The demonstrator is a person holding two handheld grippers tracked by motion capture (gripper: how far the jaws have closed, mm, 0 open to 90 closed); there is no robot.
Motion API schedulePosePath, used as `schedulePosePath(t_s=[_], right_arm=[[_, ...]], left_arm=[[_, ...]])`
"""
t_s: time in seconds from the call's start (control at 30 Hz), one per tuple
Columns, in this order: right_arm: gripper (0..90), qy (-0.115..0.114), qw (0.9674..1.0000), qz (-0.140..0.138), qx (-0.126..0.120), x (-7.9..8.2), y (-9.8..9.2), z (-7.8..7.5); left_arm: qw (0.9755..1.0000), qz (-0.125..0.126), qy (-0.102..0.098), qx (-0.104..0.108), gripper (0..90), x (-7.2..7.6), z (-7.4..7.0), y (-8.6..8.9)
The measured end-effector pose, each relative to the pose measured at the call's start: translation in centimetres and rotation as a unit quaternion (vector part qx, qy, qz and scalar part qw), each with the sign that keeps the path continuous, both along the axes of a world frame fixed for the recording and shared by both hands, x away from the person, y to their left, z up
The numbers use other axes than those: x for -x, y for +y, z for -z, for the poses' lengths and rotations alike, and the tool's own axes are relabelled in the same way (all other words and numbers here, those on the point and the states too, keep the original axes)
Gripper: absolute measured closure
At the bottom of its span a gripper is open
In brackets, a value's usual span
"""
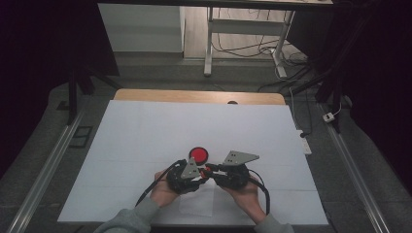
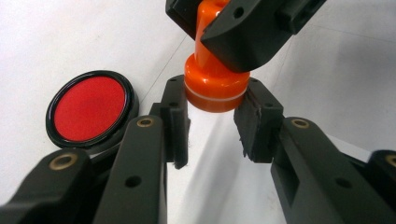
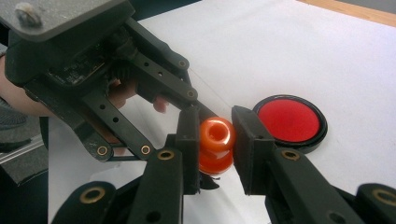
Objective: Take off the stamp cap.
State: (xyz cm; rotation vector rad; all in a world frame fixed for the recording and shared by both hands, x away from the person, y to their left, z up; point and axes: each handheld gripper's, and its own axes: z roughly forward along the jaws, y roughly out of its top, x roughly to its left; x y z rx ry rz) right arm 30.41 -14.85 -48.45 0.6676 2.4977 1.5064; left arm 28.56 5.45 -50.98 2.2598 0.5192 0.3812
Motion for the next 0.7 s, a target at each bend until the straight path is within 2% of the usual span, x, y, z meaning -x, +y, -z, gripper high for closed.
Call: schedulePosePath(t_s=[0.6,0.63,0.67,0.7], right_arm=[[72.2,-0.001,0.9999,0.007,-0.013,0.07,-0.02,0.04],[72.3,-0.001,0.9999,0.007,-0.013,0.08,-0.02,0.04],[72.3,-0.005,0.9999,0.007,-0.014,0.11,-0.08,0.01],[72.3,-0.021,0.9992,0.024,-0.022,0.22,-0.38,-0.25]], left_arm=[[1.0,0.0,0.0,0.001,66.1,-0.02,-0.06,0.15],[1.0,-0.005,0.001,-0.001,66.1,-0.04,-0.03,0.13],[0.9997,-0.008,0.003,-0.022,66.1,-0.13,0.23,0.1],[0.9995,-0.012,0.008,-0.026,66.1,-0.23,0.65,0.22]])
